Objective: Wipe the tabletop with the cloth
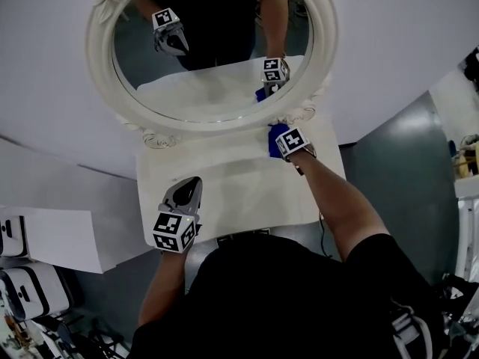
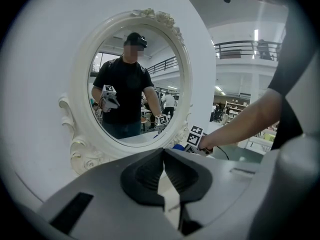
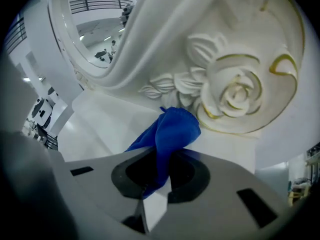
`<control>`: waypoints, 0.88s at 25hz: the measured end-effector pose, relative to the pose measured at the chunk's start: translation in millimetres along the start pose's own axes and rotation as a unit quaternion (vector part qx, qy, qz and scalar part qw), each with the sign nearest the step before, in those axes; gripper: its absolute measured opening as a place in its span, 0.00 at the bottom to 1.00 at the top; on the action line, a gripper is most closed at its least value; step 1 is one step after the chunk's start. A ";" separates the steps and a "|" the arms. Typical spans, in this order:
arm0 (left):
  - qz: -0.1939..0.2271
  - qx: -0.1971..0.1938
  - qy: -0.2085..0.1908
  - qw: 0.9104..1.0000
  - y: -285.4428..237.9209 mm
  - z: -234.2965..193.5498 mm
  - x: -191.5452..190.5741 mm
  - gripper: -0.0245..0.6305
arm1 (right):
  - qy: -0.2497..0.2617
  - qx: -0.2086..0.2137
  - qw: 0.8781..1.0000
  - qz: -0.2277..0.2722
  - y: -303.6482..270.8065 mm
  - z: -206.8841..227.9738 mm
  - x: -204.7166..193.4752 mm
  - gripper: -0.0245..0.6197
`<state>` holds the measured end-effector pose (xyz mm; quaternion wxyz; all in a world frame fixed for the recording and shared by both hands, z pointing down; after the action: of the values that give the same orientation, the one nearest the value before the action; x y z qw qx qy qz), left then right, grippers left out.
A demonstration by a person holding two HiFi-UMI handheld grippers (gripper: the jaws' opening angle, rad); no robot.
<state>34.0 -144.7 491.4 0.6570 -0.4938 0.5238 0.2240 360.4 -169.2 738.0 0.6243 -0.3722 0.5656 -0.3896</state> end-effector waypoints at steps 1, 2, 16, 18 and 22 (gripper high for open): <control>0.000 -0.003 -0.001 1.000 -4.1 1.8 1.6 0.06 | -0.003 -0.004 1.000 -0.002 1.7 8.0 -2.6 0.10; 0.000 -0.006 -0.002 1.000 -8.1 3.2 3.5 0.06 | -0.003 -0.007 1.000 -0.004 3.5 15.8 -4.9 0.10; -0.008 -0.036 -0.013 0.999 -51.8 18.3 17.6 0.06 | -0.011 -0.045 0.999 -0.024 24.1 101.6 -30.2 0.10; -0.008 -0.038 -0.015 0.999 -55.4 18.2 20.1 0.06 | -0.015 -0.050 0.998 -0.027 25.8 108.7 -33.3 0.10; -0.007 -0.044 -0.019 0.999 -61.6 19.2 24.6 0.06 | -0.020 -0.060 0.998 -0.030 29.6 121.5 -39.6 0.10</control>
<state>101.6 -158.6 493.8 0.6458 -0.5219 0.4974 0.2513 481.2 -117.9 737.8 0.6002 -0.4329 0.5641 -0.3662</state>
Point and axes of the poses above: the fingertips, and each gripper's own axes: y backward along the fingers, z to its right, x out of its top, the point moved 1 cm from there along y, backward along the fingers, and after that the axes turned 5 degrees about -y, right-handed, at the moved point
